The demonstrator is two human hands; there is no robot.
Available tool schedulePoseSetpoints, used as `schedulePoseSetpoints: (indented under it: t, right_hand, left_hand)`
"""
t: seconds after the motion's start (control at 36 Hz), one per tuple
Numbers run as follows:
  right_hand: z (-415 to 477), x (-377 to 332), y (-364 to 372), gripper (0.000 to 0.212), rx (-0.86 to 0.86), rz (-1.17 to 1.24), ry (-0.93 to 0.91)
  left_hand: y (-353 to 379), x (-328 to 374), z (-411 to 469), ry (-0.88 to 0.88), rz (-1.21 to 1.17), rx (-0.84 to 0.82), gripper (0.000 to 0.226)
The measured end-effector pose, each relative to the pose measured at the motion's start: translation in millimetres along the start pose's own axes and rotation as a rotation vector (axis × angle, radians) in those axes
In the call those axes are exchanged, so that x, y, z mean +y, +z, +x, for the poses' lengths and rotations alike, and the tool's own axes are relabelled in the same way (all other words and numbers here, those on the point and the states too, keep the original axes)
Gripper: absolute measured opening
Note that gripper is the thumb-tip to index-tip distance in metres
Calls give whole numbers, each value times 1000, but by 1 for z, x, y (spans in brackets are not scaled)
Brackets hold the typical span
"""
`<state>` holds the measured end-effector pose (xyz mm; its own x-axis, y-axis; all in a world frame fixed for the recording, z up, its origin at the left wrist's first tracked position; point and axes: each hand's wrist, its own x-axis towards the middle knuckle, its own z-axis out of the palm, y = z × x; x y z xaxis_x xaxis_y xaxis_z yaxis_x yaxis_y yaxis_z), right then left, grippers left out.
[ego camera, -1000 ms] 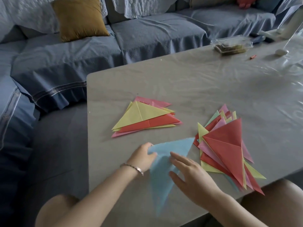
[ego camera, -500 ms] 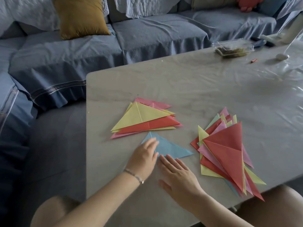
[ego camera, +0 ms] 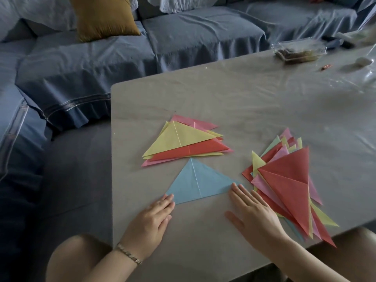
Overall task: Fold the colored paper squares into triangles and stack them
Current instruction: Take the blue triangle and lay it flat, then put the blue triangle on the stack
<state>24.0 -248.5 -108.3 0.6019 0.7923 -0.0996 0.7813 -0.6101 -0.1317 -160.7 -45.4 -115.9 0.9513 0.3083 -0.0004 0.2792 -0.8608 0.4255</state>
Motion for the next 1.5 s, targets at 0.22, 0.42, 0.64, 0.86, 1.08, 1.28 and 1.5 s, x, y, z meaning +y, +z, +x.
schedulePoseSetpoints:
  t: [0.22,0.42,0.64,0.86,1.08,1.28,1.5]
  right_hand:
    - [-3,13,0,76,7,39,54]
    - [0,11,-5,38,195,141,-37]
    - [-1,49,-21,39,297,233,182]
    - [1,73,-38,69,28,50,325]
    - [5,79,-39,39,62,52,292]
    - [0,79,-44,30,72,79,359]
    - [-1,67,-48,31,21,124,333]
  left_hand:
    - [1,-9,-14,-72,40,127,63]
    - [-17,-2,-3,-211,162,216,45]
    - [-28,28,50,-551,118,-11,48]
    - [-24,32,63,-638,23,-120,49]
    - [-26,38,59,-669,-5,-114,30]
    - [-27,44,59,-636,-64,-36,25]
    - [-49,52,63,-499,-194,110,17]
